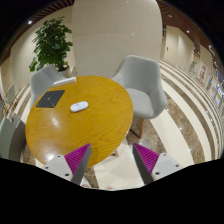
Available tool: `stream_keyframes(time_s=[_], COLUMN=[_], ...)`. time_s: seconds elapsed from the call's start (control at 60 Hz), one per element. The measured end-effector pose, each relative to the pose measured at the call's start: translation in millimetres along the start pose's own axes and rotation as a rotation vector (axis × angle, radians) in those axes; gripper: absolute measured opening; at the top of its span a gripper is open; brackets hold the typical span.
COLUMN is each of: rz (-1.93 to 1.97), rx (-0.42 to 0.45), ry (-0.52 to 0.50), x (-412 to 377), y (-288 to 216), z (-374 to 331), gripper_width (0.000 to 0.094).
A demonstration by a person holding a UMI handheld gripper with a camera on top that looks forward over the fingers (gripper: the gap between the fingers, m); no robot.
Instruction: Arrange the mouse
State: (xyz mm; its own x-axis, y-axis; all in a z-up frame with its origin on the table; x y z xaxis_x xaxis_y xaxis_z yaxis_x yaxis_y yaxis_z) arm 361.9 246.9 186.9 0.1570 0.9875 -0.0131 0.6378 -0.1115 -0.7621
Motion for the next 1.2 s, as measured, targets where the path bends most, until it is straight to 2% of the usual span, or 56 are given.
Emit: stream_keyframes(time_s=[0.65, 0.767, 0.917, 1.2], rz=[-0.160, -0.168, -0.167, -0.128], rx=[0.025, 0.041, 0.104, 0.161], ry=[-0.178, -0.191, -0.198, -0.175], x=[-150.9, -167.3, -181.3, -199.1], y=[-5.9, -5.0, -8.0, -28.2], z=[52.1, 71.1, 103.2, 192.6], gripper_width=[0.0853, 0.0855, 0.0853, 0.0854])
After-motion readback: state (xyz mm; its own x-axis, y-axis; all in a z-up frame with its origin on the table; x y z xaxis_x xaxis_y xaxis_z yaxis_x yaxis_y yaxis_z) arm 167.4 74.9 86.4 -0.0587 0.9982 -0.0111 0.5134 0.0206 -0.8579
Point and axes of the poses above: the point between the fingertips, and its own axes, seen from behind it with the camera up: x to the right, y down, z forward, the way the camera looks, the point moved 7 cm from there along -z, backward, against the way the camera looks, and after that the axes turned 10 degrees about x, right-handed, at the moved point
